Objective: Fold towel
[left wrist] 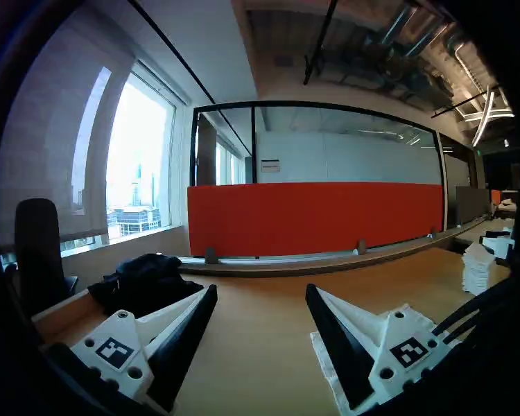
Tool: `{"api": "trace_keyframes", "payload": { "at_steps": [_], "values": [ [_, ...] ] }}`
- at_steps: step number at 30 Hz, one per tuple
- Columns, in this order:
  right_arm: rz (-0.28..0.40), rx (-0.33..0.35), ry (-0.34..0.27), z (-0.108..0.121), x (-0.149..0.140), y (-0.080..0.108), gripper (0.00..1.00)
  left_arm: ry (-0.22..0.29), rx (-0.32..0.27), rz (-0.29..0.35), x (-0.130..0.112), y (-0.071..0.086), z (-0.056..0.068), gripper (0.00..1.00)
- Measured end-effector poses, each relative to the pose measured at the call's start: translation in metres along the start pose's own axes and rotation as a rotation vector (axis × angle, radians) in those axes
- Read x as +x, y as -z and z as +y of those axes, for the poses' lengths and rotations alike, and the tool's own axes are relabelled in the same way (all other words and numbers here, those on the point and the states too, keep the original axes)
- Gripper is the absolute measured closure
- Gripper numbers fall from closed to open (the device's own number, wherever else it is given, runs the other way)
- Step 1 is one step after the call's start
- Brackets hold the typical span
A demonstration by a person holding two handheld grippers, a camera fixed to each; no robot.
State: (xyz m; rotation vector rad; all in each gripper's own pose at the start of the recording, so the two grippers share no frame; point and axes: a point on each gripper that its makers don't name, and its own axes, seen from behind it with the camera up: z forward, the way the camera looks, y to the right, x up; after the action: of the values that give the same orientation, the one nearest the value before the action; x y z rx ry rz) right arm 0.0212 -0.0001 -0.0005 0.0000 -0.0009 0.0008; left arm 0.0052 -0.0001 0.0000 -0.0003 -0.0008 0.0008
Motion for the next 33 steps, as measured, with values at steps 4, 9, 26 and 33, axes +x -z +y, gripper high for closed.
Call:
{"api": "trace_keyframes", "payload": {
  "at_steps": [4, 9, 26, 33],
  "values": [
    [-0.003, 0.005, 0.000, -0.002, 0.026, 0.000, 0.00, -0.004, -0.003, -0.007, 0.024, 0.000, 0.000, 0.06],
    [-0.006, 0.010, 0.003, -0.005, 0.058, 0.000, 0.00, -0.008, -0.008, -0.027, 0.050, 0.002, 0.003, 0.06],
    [-0.041, 0.031, 0.008, -0.010, 0.104, 0.001, 0.00, -0.017, -0.020, -0.089, 0.077, 0.000, 0.014, 0.05],
    [-0.075, 0.068, 0.032, -0.022, 0.107, 0.003, 0.00, -0.024, -0.046, -0.115, 0.083, 0.004, 0.017, 0.05]
  ]
}}
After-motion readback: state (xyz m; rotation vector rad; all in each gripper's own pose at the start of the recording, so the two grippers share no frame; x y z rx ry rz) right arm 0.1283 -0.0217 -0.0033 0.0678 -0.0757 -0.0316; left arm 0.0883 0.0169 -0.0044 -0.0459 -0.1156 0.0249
